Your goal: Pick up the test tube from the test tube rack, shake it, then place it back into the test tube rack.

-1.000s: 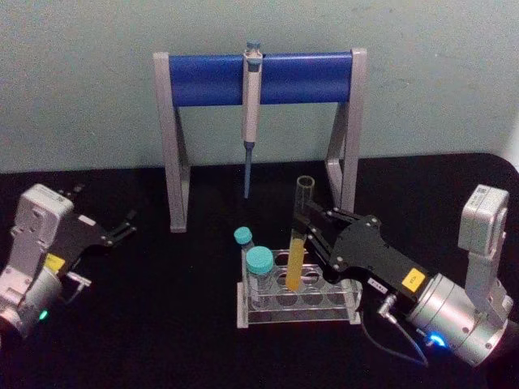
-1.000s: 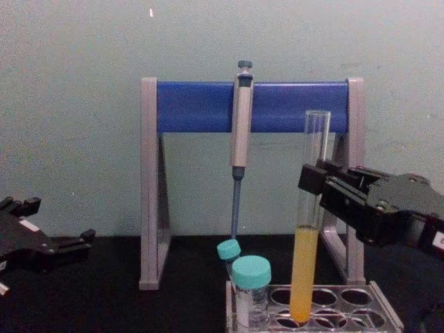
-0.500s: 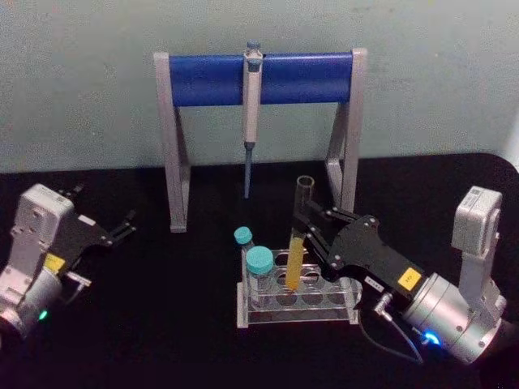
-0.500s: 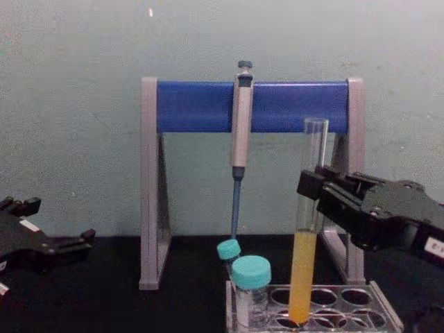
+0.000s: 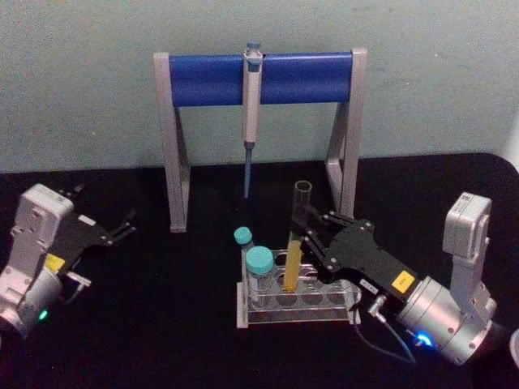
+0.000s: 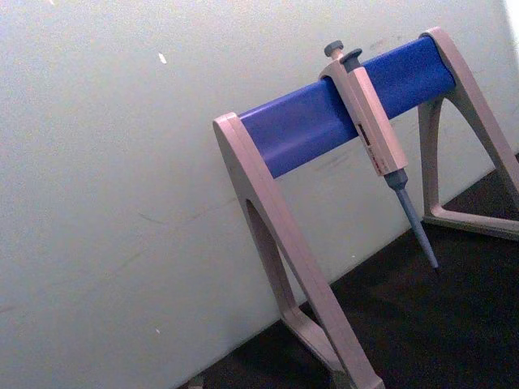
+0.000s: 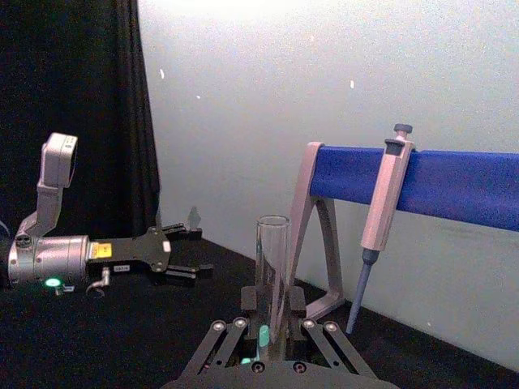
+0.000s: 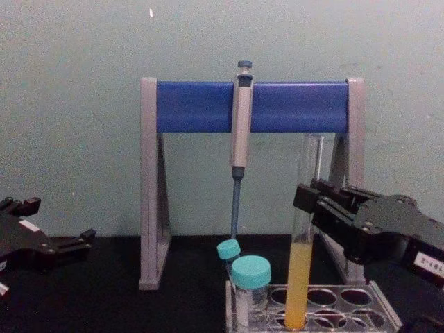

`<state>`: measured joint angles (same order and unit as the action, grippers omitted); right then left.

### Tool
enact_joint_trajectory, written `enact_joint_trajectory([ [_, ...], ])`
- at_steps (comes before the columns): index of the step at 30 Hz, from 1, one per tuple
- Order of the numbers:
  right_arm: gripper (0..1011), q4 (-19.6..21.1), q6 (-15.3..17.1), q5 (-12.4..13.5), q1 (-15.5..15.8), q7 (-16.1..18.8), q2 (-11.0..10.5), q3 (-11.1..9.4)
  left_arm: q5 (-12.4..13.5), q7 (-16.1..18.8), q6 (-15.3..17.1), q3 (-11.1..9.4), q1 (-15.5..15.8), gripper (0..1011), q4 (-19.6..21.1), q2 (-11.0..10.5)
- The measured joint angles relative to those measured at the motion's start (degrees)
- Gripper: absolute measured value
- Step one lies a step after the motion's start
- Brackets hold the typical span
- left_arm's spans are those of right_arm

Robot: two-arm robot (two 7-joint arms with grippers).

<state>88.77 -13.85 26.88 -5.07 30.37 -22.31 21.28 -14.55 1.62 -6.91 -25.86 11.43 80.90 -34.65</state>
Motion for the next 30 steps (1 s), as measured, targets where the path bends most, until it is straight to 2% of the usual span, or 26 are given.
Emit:
enact_joint_trajectory([
  [7,220,-2.07,-0.88,-0.62,-0.71,0.42,0.91,0.46,0.00,0.00,0.00,0.00,0.00,1001,0.00,0.00],
  [30,220,-6.07,-0.91,-3.74,-1.57,-0.35,2.35,1.45,0.00,0.00,0.00,0.00,0.00,1001,0.00,0.00],
])
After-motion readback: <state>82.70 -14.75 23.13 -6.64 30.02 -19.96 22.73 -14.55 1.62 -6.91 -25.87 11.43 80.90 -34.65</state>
